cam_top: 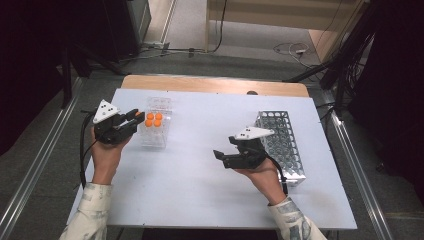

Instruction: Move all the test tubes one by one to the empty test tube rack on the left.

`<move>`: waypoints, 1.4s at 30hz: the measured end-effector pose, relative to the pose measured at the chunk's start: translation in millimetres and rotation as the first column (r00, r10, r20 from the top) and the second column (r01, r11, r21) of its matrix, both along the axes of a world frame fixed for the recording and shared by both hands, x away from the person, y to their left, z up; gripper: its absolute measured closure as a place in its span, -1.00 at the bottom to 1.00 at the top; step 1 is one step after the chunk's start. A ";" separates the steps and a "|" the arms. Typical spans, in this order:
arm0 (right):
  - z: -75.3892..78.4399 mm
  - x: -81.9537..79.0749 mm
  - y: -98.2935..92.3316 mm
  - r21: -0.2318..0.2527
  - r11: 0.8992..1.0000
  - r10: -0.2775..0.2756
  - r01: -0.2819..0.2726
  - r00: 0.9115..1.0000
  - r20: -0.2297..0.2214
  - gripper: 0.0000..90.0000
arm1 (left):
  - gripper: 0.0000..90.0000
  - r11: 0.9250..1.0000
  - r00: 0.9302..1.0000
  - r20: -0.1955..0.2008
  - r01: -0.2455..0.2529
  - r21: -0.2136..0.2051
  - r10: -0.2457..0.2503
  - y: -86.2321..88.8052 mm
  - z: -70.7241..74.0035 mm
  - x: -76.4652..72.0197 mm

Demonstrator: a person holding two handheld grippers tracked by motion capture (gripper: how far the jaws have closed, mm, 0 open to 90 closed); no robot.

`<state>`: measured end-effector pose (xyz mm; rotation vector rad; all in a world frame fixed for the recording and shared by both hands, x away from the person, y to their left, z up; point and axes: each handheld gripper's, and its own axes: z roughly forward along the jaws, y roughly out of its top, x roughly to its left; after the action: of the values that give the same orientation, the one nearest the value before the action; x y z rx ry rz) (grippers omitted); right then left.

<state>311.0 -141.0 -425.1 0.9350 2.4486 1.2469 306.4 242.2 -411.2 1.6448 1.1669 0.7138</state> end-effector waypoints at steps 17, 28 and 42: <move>1.4 1.6 -10.4 0.002 0.999 -0.041 0.041 0.999 0.025 -0.44 | -0.26 0.998 0.999 -0.004 -0.041 -0.050 0.041 7.4 1.4 -10.1; 3.1 -2.7 -45.9 0.018 0.994 -0.107 0.107 0.993 0.052 -0.45 | -0.68 0.994 0.996 -0.065 -0.069 -0.086 0.063 11.3 -13.2 -36.0; 3.4 -15.8 -95.7 0.043 0.982 -0.186 0.183 0.979 0.081 -0.52 | -0.75 0.996 0.996 -0.064 -0.062 -0.068 0.058 -11.8 -26.4 -61.2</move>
<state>295.2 -236.7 -421.7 1.0682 2.2249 1.2429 245.1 230.4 -437.6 1.5888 1.2758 0.6562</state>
